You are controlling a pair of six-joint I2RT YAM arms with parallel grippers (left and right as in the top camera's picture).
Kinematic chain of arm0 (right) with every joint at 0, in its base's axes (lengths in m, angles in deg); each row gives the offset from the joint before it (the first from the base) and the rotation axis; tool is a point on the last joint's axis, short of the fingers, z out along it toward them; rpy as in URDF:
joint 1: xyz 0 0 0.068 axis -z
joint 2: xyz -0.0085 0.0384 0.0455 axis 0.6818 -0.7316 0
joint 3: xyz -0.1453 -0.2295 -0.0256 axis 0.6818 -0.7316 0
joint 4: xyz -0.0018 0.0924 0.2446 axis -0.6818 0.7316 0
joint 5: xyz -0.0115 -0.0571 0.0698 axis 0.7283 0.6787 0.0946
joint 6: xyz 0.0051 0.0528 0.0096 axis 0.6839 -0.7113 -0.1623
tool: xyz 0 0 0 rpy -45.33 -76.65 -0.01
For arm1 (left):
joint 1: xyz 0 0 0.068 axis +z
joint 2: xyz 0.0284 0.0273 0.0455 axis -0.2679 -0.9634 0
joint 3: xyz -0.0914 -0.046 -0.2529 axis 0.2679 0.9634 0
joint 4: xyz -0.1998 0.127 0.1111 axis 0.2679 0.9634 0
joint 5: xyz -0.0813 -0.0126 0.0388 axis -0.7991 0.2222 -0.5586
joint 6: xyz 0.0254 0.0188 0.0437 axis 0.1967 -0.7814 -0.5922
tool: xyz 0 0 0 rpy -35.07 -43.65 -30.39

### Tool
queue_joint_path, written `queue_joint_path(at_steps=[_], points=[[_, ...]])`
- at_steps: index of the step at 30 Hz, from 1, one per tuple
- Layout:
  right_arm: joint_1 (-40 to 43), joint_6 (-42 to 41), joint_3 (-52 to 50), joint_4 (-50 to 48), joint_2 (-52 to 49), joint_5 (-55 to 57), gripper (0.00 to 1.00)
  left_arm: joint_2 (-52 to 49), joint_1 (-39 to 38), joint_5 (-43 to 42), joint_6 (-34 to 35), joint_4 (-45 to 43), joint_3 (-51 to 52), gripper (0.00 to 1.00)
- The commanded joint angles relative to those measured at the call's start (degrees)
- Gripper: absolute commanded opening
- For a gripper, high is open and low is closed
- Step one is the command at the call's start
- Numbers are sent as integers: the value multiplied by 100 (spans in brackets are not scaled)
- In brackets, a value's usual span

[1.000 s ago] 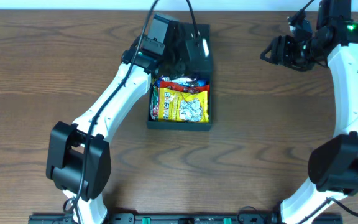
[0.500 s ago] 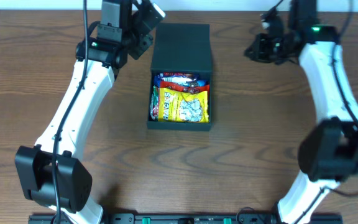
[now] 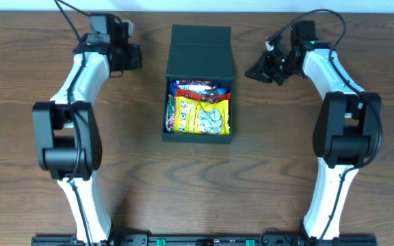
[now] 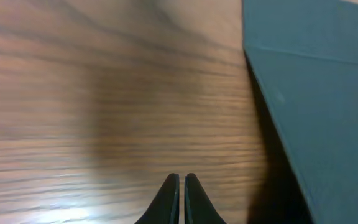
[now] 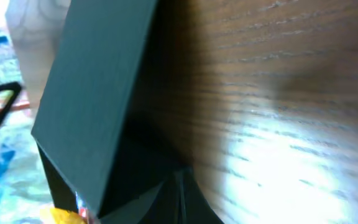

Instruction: Pack container

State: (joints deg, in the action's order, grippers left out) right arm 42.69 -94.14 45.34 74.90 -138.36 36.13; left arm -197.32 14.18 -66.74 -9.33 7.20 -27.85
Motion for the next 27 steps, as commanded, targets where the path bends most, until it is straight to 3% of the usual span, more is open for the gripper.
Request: queue_joint_path(at_steps=[1,16,27], points=[[-46,-337,-15,-208,-258,-555,2,-214,-55,-632,765,-138,-70,6],[-310,-817,-13,-953,-697,-852,1,-946,-166,-1880,2286,-1001,-81,6],[-339,-662,-13,-1329,-702,-1436,1,-979,-313,-2365,2433,-1362,-81,6]])
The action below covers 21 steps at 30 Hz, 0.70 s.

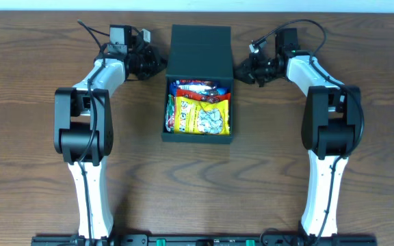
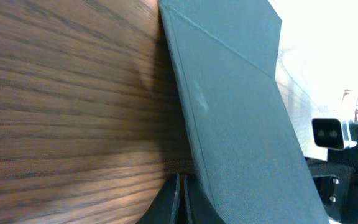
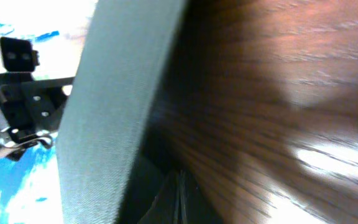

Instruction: Pack container

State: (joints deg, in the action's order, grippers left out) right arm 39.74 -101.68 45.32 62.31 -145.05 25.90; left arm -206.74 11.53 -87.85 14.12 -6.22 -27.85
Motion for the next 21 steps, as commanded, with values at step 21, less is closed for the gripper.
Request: queue_joint_path(at_steps=[21], points=[[-11,1056,28,-284,-20,-1875,1,4,105,-1115,20,-422,-221,6]])
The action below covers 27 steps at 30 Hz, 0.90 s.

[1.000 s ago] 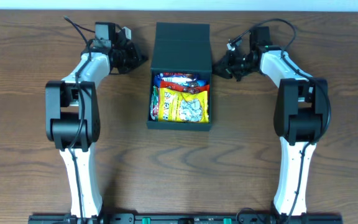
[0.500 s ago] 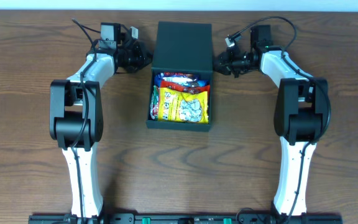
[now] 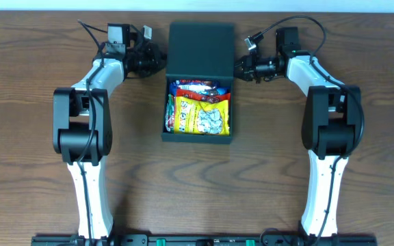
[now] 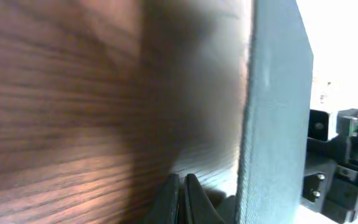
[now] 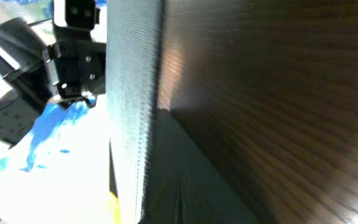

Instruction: Pack container

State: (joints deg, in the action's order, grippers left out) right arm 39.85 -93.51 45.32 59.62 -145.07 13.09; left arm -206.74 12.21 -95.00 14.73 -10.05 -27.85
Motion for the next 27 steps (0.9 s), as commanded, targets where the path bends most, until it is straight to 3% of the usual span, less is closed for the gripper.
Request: queue_joint_path(at_steps=[1,18,23,27], points=[[-4,238,39,-11,13,-603,2,26,57,-472,-42,-39,-291,6],[4,887,55,339,1478,-463,1,1038,55,-1429,-730,94,-721,6],[-13,1742,55,1812,1954,612,2,1593,83,-1281,-1840,1366,-721,6],[-107,2446,55,3161,2437,1873,1,2079,96,-358,-3025,3010,-721,6]])
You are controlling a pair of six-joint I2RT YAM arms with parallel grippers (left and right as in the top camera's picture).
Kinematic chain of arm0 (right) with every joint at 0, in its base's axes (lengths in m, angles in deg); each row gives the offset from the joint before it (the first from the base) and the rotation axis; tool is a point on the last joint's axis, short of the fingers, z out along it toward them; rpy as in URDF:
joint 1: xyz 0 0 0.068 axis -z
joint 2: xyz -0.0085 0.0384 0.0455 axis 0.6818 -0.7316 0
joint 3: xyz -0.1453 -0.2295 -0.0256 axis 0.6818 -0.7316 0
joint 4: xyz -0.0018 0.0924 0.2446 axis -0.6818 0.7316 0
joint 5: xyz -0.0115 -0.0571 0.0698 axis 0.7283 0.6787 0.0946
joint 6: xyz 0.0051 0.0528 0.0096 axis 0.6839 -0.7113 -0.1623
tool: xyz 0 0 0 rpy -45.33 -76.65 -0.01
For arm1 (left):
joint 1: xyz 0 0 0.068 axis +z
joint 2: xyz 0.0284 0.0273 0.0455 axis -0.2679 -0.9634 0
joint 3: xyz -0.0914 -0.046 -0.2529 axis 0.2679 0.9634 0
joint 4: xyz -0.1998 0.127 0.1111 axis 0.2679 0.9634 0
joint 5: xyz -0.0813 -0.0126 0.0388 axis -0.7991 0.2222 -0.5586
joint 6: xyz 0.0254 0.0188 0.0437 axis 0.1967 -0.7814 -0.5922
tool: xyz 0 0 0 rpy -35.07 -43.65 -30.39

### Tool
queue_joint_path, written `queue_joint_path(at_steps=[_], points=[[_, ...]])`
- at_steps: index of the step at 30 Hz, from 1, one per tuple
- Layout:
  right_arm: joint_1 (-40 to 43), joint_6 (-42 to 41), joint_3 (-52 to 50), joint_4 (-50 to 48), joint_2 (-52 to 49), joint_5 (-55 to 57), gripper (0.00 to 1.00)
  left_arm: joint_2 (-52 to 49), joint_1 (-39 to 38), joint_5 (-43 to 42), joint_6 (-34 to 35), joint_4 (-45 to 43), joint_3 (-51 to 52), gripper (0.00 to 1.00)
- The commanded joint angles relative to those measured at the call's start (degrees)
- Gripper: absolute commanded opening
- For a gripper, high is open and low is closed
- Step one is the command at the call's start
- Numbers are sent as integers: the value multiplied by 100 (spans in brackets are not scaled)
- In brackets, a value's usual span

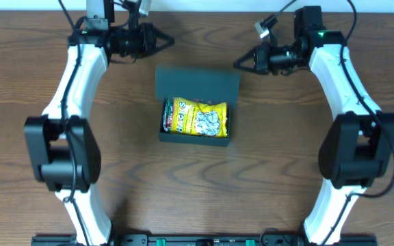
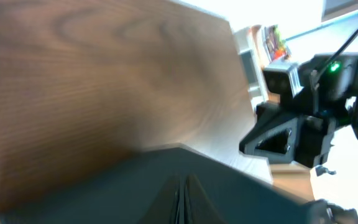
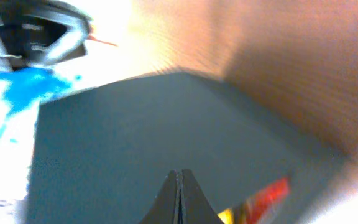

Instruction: Pack container

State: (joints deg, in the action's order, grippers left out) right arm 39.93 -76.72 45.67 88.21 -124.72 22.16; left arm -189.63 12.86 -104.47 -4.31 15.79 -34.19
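The dark green box [image 1: 194,135] sits mid-table with its hinged lid [image 1: 197,82] tipped forward over its back half. A yellow snack packet [image 1: 195,117] shows in the uncovered front; a red and yellow bit of packet [image 3: 271,194] peeks past the lid's edge. My left gripper [image 1: 167,41] hangs shut and empty above and behind the lid's left corner; its fingertips [image 2: 182,186] point down at the lid [image 2: 166,186]. My right gripper [image 1: 239,63] is shut and empty near the lid's right corner, over the lid [image 3: 166,124].
Brown wooden table [image 1: 46,157] all around the box. The white far edge [image 1: 197,5] of the table runs just behind both arms. The right arm [image 2: 300,118] shows in the left wrist view, across the lid.
The lid stood raised behind the box with both shut grippers low at its sides. Now it leans forward over the box's back half, hiding the red packet from above, and both grippers are higher.
At first the lid lay flat open behind the box, both shut grippers off to its sides. Then they were against the lid's left and right edges. Then the lid stood lifted between them. Now it is tipped over the box, grippers raised.
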Motion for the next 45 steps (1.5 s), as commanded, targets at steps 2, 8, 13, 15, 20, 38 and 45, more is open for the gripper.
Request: queue_joint_path(at_steps=[2,8,13,15,20,38,45], points=[[-140,844,20,684,562,1294,2,555,31,953,-1530,1128,-87,6],[-138,1056,20,1377,949,1849,2,833,31,1585,-1996,2413,-87,6],[-212,765,15,1751,1043,2747,2,831,-39,2048,-1980,3038,52,6],[-289,761,-13,1869,1038,3060,2,831,-168,2083,-1963,3042,223,6],[-369,525,-192,2070,1040,3554,2,831,-555,2909,-1408,2796,874,6],[-308,680,-1971,2433,3875,3711,2,4962,-442,3342,-1355,2959,3713,6],[-625,7,-3827,1985,7049,3335,2,7775,-442,3296,-1207,3473,4896,6]])
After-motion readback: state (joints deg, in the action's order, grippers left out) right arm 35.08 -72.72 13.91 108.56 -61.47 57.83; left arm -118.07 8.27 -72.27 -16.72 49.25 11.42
